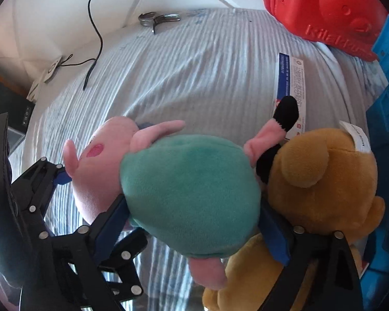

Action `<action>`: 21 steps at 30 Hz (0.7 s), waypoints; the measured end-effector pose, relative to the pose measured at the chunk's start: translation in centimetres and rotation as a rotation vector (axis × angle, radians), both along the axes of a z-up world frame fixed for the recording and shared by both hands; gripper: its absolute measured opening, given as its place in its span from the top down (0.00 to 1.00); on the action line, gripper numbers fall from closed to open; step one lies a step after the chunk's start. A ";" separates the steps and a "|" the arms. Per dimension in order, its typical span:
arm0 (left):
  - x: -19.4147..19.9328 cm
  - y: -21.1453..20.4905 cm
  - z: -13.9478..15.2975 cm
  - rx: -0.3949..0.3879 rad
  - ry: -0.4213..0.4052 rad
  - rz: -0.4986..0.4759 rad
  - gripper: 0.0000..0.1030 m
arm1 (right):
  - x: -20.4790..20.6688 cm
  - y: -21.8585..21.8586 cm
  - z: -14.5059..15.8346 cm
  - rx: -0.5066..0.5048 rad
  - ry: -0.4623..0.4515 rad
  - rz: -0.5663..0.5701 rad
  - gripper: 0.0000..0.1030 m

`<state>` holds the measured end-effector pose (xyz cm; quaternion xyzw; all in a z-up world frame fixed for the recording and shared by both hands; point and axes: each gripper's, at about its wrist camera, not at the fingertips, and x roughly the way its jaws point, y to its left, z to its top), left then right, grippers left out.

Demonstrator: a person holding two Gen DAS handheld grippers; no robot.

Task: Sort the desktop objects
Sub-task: 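Lift the green-shirt pig with both tools toward the blue bin, then lower the green-shirt pig into the blue bin and open both tools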

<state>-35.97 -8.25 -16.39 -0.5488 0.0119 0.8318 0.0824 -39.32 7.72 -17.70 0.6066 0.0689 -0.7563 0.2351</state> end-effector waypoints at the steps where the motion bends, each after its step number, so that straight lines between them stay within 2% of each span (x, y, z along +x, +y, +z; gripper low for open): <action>1: 0.5 0.0 0.7 0.006 0.007 -0.002 0.19 | 0.2 0.6 0.5 -0.025 0.001 -0.009 0.25; 5: 2.9 0.4 4.6 -0.046 0.094 -0.031 0.19 | 1.6 1.8 3.1 -0.107 0.025 -0.022 0.27; 13: 8.2 2.2 16.1 -0.025 0.320 -0.078 0.19 | 7.1 3.4 14.9 -0.143 0.242 -0.039 0.27; 17: 10.8 5.4 21.9 0.010 0.432 -0.147 0.20 | 10.9 6.4 21.4 -0.123 0.364 -0.098 0.27; 21: 12.4 10.8 27.7 0.046 0.529 -0.252 0.19 | 14.2 11.0 27.2 -0.102 0.474 -0.182 0.27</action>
